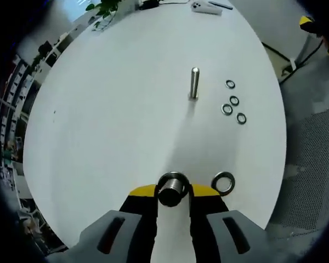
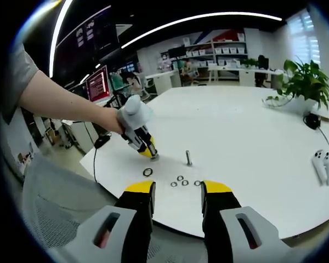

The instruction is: Place the washer onto the threaded stud by aligning its center hole with the stud, sliding it down to the base, and recovering from edge contact or off-axis alignment until the washer reaches the visible bottom stop.

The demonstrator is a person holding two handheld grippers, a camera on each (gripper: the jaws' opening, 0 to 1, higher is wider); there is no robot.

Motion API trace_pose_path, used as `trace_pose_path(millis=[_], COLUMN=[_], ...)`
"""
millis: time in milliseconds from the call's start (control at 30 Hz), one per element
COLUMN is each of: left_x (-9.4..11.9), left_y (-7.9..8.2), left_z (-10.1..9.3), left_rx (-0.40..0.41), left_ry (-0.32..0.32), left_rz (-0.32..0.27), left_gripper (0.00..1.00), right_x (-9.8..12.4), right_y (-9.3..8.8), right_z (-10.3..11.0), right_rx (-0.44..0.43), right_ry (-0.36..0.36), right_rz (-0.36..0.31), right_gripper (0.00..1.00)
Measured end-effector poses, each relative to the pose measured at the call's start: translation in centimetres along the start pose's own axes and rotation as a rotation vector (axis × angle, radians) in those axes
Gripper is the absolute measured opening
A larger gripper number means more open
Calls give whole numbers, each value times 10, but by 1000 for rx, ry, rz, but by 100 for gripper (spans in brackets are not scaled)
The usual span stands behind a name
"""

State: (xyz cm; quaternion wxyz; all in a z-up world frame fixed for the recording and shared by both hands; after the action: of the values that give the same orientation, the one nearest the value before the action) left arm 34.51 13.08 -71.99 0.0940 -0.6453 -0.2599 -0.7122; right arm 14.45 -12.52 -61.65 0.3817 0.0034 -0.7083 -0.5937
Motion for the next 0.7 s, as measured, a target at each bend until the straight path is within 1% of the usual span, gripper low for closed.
trace_pose_path(millis=[133,233,333,533,633,700], left_x=[-5,-5,-10,-8,-6,-5], left_y=[-2,-3,-4,-5,-7,-8], left_z=[0,1,1,1,0,0], left_rx=[6,31,39,71,78,95], left_ry=[1,-6,-7,-16,-5,-2], left_rz=[4,0,13,-1,-13,-7], left_gripper=[19,19,20,21,21,21], right_x=[0,0,0,-1,-1,-1], right_y=[0,0,0,0,0,0], right_z=[0,0,0,0,0,0], right_rx=[-1,0,1,5,7,7], right_ry=[-1,0,2,8,12,13], right_rz=[0,1,2,4,5,3], right_gripper=[36,36,36,36,36,36])
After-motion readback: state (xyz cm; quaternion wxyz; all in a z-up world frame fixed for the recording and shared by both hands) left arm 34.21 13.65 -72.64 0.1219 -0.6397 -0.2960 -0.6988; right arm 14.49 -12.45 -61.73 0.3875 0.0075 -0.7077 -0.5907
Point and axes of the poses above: the point that each gripper's makers call its tool centre point, and the gripper's own axes: x roughly backward along the fingers, z roughly to its left, y roughly out of its top, the point moved 10 cm from there along x, roughly backward along the fingers, and after that the axes turned 13 degrees about x, right-handed, at the moved point
